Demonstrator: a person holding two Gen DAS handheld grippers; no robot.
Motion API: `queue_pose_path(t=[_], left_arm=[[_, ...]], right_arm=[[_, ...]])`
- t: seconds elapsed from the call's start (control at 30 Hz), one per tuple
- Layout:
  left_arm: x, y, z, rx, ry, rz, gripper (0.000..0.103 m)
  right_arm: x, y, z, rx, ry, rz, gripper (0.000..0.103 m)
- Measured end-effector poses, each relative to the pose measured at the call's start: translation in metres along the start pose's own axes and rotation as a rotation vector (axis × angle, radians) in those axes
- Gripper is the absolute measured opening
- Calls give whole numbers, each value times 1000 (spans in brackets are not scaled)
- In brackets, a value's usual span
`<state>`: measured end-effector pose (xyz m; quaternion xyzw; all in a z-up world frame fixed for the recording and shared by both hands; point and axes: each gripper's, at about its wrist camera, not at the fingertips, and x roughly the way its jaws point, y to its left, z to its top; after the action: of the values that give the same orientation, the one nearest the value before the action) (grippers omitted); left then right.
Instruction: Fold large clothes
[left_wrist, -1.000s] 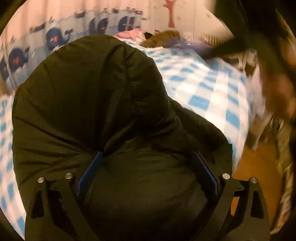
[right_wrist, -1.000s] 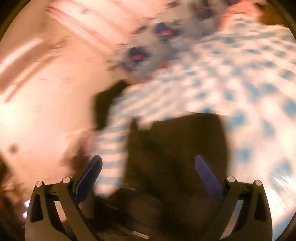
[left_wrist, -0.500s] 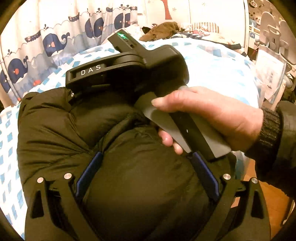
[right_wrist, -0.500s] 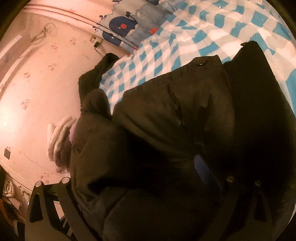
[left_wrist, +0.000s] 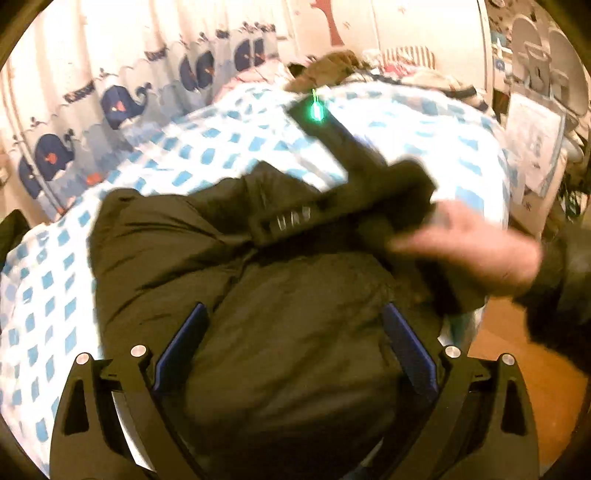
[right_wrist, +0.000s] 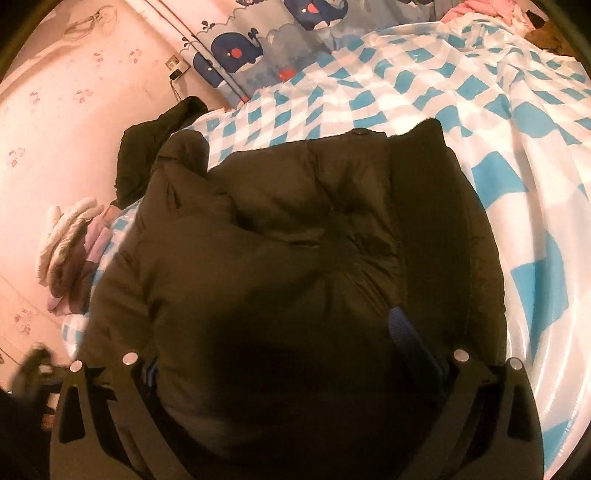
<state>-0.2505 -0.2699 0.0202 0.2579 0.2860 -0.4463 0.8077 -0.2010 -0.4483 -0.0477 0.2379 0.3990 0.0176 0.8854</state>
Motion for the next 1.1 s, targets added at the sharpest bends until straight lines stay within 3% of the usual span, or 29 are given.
queue_pose_path(t=[0.13, 0.2, 0.3, 0.4, 0.47, 0.53, 0.63, 0.77, 0.8, 0.9, 0.97, 1.03, 1.07, 1.1], left_arm=[[-2, 9, 5, 2, -37, 89, 92], [10, 17, 3, -17, 3, 70, 92], [26, 18, -6, -8, 38, 69, 92], [25, 23, -11, -16, 33, 68, 92], [26, 25, -11, -26, 28, 60, 92], [28, 22, -11, -12, 35, 45, 92], [30, 14, -13, 21, 41, 66, 92], [31, 21, -15, 2, 37, 60, 92], [32, 22, -14, 0, 36, 61, 93], [32, 20, -13, 5, 34, 71, 93], [33, 20, -13, 4, 33, 73, 93], [33, 19, -13, -1, 33, 69, 93], [33, 19, -13, -1, 29, 74, 93], [32, 18, -13, 11, 13, 86, 93]], right_arm=[[5, -8, 0, 10, -18, 20, 96], [4, -7, 4, 15, 7, 37, 96], [-28, -2, 8, 85, 18, 12, 96], [-68, 14, -3, 14, -36, -38, 96], [-58, 12, -22, -30, 42, -139, 96], [-43, -2, -43, -25, 52, -121, 96], [-57, -2, -28, 27, 88, -132, 96], [-111, 28, 23, -16, -130, -81, 96], [-113, 36, 35, -38, -143, -74, 96], [-82, 62, 79, -121, -112, -68, 96], [-40, 68, 97, -147, -40, -82, 96], [15, 56, 100, -160, 50, -175, 96], [36, 44, 93, -145, 88, -192, 96], [53, 27, 83, -93, 116, -152, 96]])
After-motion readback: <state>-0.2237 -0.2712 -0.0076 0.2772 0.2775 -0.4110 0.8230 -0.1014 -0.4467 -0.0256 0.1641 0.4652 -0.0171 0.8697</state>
